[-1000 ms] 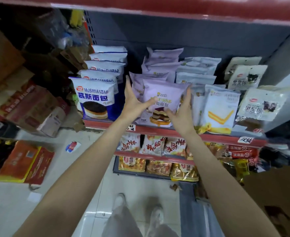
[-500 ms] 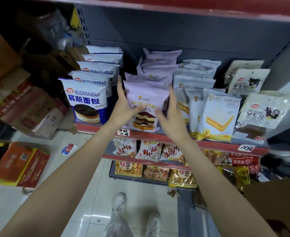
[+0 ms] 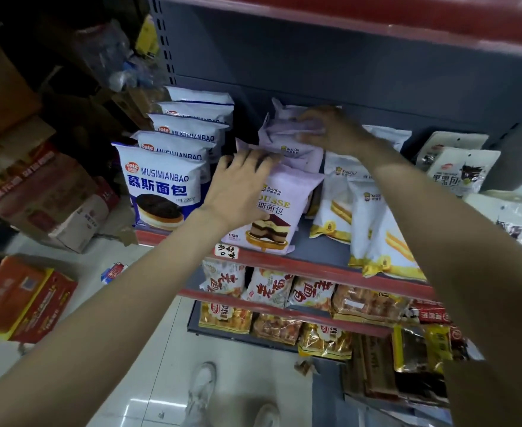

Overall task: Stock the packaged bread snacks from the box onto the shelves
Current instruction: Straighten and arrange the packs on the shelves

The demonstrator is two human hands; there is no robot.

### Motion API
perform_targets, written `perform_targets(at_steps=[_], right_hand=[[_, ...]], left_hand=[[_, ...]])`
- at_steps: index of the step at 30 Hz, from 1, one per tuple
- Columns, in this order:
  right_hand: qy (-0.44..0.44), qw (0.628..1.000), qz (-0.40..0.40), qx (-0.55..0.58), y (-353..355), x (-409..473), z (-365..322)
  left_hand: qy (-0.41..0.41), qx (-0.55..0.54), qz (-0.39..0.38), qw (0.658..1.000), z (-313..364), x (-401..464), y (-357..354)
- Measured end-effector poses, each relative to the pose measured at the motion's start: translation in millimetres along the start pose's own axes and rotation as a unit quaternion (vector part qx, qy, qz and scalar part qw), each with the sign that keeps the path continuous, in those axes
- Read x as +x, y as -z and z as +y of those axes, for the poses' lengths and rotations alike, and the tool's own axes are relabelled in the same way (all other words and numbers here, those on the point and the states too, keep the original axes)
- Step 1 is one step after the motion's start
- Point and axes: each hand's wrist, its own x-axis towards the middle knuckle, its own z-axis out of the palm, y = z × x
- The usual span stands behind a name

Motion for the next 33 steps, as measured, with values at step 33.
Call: perform_targets(at_steps=[33], right_hand=[[-0.102, 0.976, 0.178, -0.065, -16.2, 20.2, 7.5]], left_hand=[[0.021, 0.021, 0.017, 0.999, -12.7, -4.6, 4.3]])
